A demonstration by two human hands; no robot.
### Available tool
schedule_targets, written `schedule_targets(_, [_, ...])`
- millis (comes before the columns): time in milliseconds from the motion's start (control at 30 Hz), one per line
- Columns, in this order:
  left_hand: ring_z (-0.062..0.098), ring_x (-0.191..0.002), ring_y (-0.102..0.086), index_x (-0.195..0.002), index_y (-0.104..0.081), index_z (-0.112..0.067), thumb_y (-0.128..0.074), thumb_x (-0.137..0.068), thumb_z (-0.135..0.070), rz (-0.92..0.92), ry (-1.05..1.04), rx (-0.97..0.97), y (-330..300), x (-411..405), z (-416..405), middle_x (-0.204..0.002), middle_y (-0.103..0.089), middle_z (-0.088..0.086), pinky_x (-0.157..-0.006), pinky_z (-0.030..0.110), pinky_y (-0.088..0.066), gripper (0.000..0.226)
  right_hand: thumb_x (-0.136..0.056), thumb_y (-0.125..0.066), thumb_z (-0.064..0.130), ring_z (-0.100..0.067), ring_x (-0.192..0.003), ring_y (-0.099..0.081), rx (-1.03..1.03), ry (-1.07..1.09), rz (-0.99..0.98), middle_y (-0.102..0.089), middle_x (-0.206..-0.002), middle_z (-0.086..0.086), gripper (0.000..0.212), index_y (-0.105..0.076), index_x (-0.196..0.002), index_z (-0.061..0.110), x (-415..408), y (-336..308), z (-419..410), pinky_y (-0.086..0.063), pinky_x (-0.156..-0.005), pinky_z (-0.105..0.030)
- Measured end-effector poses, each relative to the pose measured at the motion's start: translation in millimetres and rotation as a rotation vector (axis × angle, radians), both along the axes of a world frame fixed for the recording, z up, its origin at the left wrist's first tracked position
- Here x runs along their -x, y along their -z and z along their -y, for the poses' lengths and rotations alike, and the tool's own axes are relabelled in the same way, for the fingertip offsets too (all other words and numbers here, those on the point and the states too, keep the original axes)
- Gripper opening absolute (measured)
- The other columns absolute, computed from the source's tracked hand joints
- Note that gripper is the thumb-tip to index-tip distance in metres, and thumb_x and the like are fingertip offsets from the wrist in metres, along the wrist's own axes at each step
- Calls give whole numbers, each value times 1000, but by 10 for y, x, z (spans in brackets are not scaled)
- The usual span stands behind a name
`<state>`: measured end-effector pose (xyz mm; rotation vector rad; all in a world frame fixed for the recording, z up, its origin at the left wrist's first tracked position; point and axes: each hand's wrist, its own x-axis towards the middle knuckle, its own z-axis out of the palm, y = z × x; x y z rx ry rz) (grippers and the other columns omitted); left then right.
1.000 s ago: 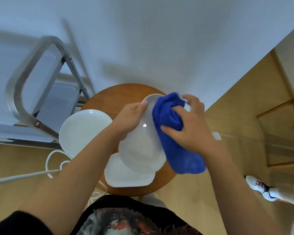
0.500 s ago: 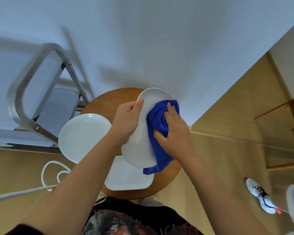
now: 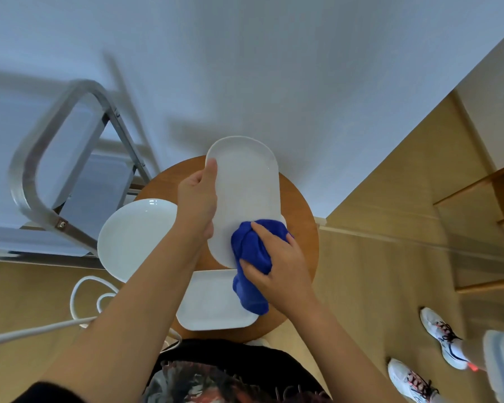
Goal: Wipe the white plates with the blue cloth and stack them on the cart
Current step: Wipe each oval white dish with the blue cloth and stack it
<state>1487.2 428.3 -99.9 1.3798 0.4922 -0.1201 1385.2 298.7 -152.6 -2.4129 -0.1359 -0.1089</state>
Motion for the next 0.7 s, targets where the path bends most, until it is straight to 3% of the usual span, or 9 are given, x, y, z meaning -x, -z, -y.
schedule_targets(100, [22,-78,-49,-70,-47,-21,-49,-95,-46,-9,-65,29,14,4,-8,-75,-51,2,-74,39,-46,36,-70,-75,52,-16,-107,-58,10,-10,5,-65,-118,2,73,-53,-129,17,57,-6,-10,-27,-107,-35])
schedule_targets(267, [15,-71,-53,-67,-49,-22,-49,-95,-48,18,-171,93,77,39,27,-69,-53,-4,-70,29,-49,38,-70,-81,20,-13,-90,-63,-42,-68,97,-69,-99,1,48,-62,-113,12,162,-50,-223,-53,-86,-32])
schedule_targets(367, [-3,-54,-61,-71,-59,-27,-46,-96,-47,49,-103,81,143,130,33,-58,-64,-16,-52,15,-51,35,-72,-73,28,-5,-90,-61,-229,-120,-124,-64,-96,16,39,-59,-108,28,210,-172,-149,-53,-86,-27])
schedule_targets(433, [-6,-52,-62,-77,-60,-31,-44,-96,-48,56,-22,83,164,183,14,-58,-66,-21,-43,12,-47,31,-65,-69,42,-2,-95,-61,-386,-64,-248,-64,-97,21,40,-55,-103,42,210,-304,19,-52,-88,-24])
schedule_targets(500, [-6,-57,-64,-83,-62,-35,-42,-95,-53,63,67,72,182,190,-23,-64,-68,-22,-41,14,-47,29,-58,-70,47,2,-98,-61,-542,88,-225,-64,-101,23,46,-55,-101,52,140,-449,180,-53,-85,-22])
schedule_targets(600, [6,-76,-71,-90,-67,-38,-43,-91,-58,67,215,123,173,209,-5,-83,-74,-14,-57,27,-58,31,-61,-68,56,2,-103,-58,-558,300,-42,-61,-111,23,48,-49,-105,53,-119,-633,254,-52,-88,-24])
schedule_targets(667, [19,-96,-70,-103,-69,-31,-49,-84,-58,48,272,286,103,247,58,-103,-73,1,-80,39,-58,39,-71,-60,58,-2,-116,-51,-398,272,-6,-54,-127,21,55,-42,-122,47,-300,-706,128,-44,-101,-29])
schedule_targets(700, [22,-103,-68,-111,-67,-22,-50,-83,-56,44,286,355,74,262,92,-109,-71,7,-85,38,-56,47,-77,-58,53,-4,-122,-46,-298,213,6,-48,-134,15,59,-39,-131,41,-353,-692,34,-38,-106,-30])
